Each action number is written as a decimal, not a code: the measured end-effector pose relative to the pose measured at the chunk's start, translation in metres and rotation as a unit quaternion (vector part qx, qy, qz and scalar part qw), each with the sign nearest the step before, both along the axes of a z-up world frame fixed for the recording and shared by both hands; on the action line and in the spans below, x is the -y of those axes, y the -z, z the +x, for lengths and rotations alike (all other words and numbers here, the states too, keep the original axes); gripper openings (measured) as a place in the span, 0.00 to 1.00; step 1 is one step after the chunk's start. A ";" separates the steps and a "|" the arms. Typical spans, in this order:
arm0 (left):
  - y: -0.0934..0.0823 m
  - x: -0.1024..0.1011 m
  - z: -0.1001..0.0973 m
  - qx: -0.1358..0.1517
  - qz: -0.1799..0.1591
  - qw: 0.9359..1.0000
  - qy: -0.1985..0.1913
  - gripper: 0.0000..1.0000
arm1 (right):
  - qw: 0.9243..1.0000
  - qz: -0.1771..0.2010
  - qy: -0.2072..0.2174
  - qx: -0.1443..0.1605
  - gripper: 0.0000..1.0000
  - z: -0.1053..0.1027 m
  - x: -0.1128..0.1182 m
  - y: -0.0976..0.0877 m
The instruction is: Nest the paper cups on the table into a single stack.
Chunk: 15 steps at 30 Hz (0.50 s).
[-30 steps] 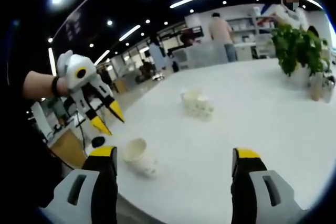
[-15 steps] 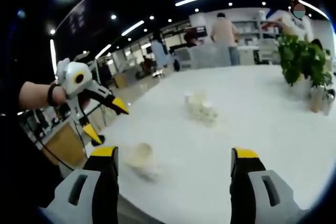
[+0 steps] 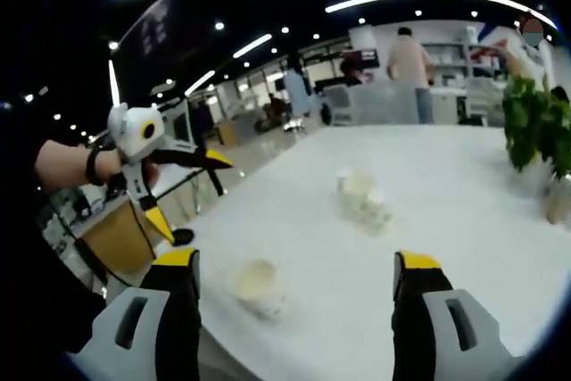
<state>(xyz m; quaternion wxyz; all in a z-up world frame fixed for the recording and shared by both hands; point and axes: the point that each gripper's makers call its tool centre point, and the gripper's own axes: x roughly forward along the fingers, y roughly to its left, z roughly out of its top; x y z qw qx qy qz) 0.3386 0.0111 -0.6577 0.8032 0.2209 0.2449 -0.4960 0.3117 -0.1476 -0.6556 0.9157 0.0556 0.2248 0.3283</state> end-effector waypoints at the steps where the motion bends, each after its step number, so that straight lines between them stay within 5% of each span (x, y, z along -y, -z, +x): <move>1: -0.001 0.000 0.000 -0.001 -0.003 1.000 -0.006 0.99 | 1.000 0.001 -0.007 -0.002 0.87 0.002 0.000 0.000; 10: -0.004 -0.018 0.001 0.010 -0.028 0.998 -0.059 0.99 | 0.998 0.011 -0.056 0.009 0.88 0.023 0.003 0.001; 12: -0.002 -0.026 0.005 0.001 -0.037 0.994 -0.101 0.99 | 0.998 0.006 -0.061 0.010 0.88 0.028 0.007 0.001; 15: -0.002 -0.029 0.001 -0.016 -0.051 0.992 -0.111 0.99 | 0.998 0.003 -0.059 0.016 0.87 0.035 0.013 -0.002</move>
